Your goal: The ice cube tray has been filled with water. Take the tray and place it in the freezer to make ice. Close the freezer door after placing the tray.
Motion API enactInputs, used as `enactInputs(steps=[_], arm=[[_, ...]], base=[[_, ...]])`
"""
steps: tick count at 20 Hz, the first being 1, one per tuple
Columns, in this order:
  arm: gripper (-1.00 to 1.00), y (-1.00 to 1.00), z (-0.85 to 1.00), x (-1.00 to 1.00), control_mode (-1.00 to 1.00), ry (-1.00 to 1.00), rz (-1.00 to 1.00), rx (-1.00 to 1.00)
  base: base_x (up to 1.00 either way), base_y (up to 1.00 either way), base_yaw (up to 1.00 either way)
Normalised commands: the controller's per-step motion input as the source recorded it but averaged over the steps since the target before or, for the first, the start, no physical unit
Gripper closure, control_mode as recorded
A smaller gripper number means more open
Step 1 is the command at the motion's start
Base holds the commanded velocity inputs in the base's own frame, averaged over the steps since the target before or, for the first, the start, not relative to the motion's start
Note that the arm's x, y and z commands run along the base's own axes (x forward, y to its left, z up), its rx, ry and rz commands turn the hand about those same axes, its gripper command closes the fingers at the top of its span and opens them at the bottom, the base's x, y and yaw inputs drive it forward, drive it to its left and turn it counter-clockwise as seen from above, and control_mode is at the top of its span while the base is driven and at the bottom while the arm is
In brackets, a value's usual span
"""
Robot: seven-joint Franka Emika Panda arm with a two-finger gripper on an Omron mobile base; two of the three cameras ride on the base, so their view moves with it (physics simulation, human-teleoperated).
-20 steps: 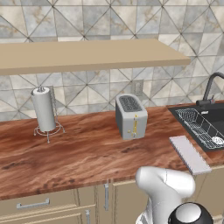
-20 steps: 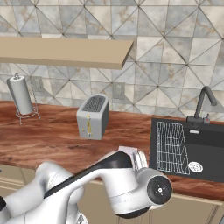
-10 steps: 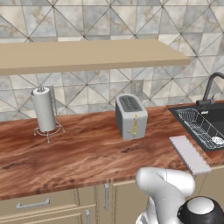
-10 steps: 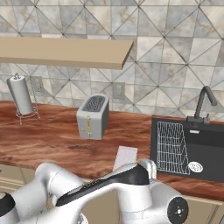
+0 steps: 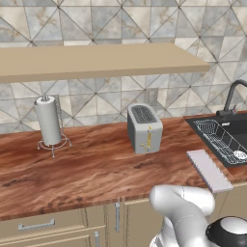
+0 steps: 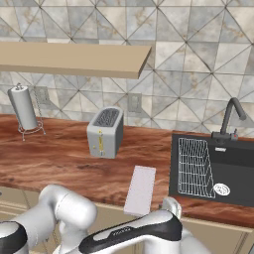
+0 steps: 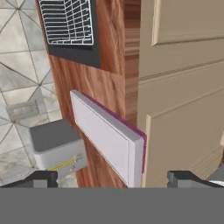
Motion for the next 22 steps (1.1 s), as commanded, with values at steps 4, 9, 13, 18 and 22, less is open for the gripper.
enactInputs(steps=[4, 9, 13, 18, 22], arm=[[-1.00, 0.05, -0.45, 0.00, -1.00, -0.10, 0.00, 0.04], [-1.00, 0.10, -0.36, 0.05, -1.00, -0.07, 0.00, 0.03], [-1.00, 0.11, -0.23, 0.09, -1.00, -0.07, 0.00, 0.05], [-1.00, 0.17, -0.17, 0.12, -1.00, -0.10, 0.00, 0.06], [-1.00, 0.25, -0.10, 0.11, -1.00, -0.09, 0.00, 0.06]], base=[[0.00, 0.00, 0.00], [0.00, 0.00, 0.00], [0.00, 0.00, 0.00], [0.00, 0.00, 0.00], [0.00, 0.00, 0.00]])
